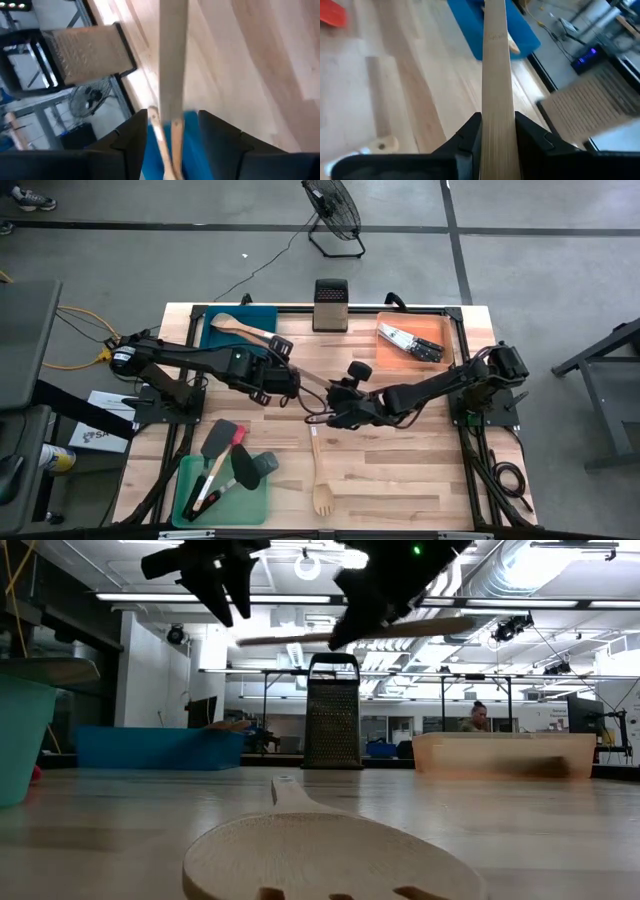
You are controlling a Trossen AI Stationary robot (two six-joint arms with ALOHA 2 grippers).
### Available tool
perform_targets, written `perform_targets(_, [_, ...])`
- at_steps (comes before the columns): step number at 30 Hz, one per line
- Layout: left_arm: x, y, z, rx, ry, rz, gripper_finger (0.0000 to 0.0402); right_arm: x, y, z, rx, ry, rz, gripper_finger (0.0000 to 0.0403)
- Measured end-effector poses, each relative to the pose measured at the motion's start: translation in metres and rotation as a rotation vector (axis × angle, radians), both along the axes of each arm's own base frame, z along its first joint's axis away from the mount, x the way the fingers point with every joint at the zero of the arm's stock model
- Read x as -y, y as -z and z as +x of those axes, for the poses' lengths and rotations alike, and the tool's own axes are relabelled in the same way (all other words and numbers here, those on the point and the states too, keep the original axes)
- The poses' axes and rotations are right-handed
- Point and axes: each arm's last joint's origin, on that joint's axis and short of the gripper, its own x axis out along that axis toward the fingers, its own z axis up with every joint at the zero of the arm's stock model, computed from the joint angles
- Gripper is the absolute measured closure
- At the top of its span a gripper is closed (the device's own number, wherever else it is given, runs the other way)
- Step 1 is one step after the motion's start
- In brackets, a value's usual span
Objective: Pick & Place Kitchen Items
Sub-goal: Put the brown wooden spoon into the blue bin
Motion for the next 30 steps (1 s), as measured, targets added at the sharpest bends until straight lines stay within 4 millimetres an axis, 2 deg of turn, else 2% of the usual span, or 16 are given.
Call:
perform_targets(7, [-0.005, -0.008, -0.02, -0.029, -0.087, 0.075, 0.0228, 0.007, 0.008, -0.015, -0.066, 0.169, -0.049, 0.0328])
perform_targets(13, [-0.007, -0.027, -0.041, 0.089, -0.152, 0.03, 0.0227, 0.006, 0.005, -0.018, -0.034, 0.204, -0.056, 0.0328])
perform_targets(21, [-0.009, -0.049, -0.064, 0.251, -0.186, -0.087, 0.0226, 0.007, -0.026, -0.02, 0.068, 0.145, -0.052, 0.0328])
perform_targets(26, [-0.008, -0.053, -0.062, 0.31, -0.169, -0.113, 0.0226, 0.011, -0.044, -0.01, 0.148, -0.008, -0.019, 0.0328])
perform_targets(30, [-0.009, -0.055, -0.061, 0.326, -0.15, -0.1, 0.0226, 0.014, -0.057, -0.013, 0.181, -0.009, -0.067, 0.0328])
